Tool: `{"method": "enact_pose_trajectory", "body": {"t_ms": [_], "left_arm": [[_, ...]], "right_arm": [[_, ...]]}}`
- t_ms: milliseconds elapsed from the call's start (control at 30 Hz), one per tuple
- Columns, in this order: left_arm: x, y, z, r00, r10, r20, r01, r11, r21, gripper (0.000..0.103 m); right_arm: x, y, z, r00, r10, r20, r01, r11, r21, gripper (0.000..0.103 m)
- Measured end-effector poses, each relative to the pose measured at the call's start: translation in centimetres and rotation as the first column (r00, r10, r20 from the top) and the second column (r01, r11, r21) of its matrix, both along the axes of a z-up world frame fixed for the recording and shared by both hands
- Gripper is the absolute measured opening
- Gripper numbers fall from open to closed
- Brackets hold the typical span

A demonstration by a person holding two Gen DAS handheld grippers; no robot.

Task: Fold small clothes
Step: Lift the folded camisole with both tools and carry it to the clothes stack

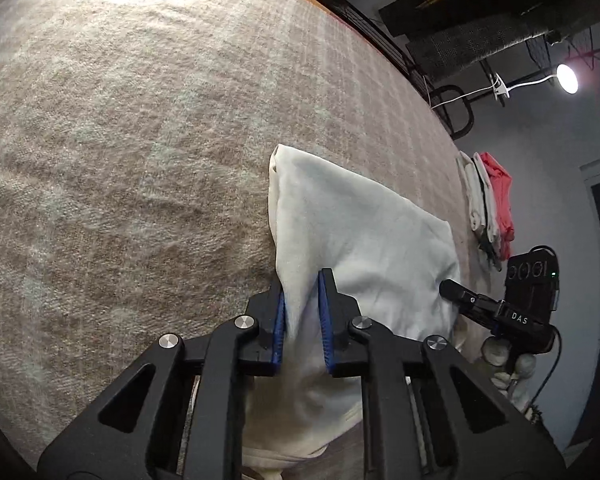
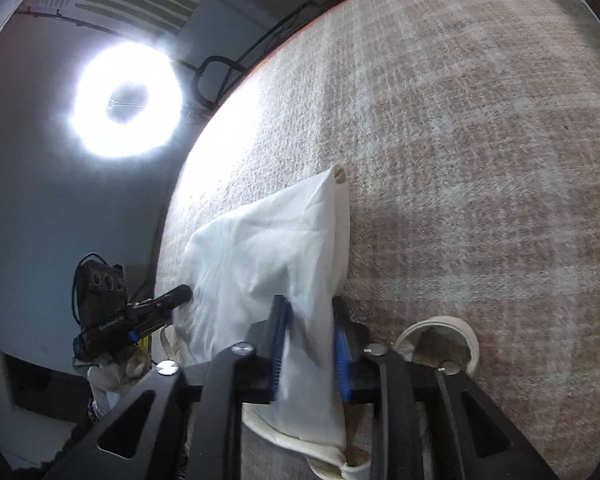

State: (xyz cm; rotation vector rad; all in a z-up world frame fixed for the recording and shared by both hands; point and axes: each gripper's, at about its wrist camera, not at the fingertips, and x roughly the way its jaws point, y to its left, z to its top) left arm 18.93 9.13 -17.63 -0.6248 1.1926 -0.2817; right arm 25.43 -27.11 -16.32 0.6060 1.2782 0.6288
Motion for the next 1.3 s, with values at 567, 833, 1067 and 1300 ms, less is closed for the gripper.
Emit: {"method": "enact_pose_trajectory", "body": {"t_ms": [567, 833, 1067, 1300], "left_arm": [[-0.5, -8.8, 7.3, 0.962, -0.148, 0.23, 0.09, 0.965, 0.246, 0.006], [1.9, -13.8, 9.5, 0.94, -0.192, 0.281, 0.13, 0.966, 0.225, 0.006], [4.8, -21.5, 11.4, 0.903, -0.275, 0.329, 0.205, 0.951, 0.231, 0.006], [8.5, -30.6, 14.0, 0.851, -0.357, 0.385, 0.284, 0.93, 0.235, 0.006]], "right_arm": [[-1.0, 2.0, 8.7, 0.972, 0.03, 0.235, 0.028, 0.97, -0.243, 0.003], [-1.6, -3.0, 12.2, 0.95, -0.006, 0.312, 0.096, 0.957, -0.273, 0.003], [-1.4, -9.4, 13.5, 0.934, -0.049, 0.355, 0.167, 0.935, -0.312, 0.003], [-1.1, -17.1, 15.8, 0.909, -0.113, 0.402, 0.266, 0.899, -0.348, 0.003]]}}
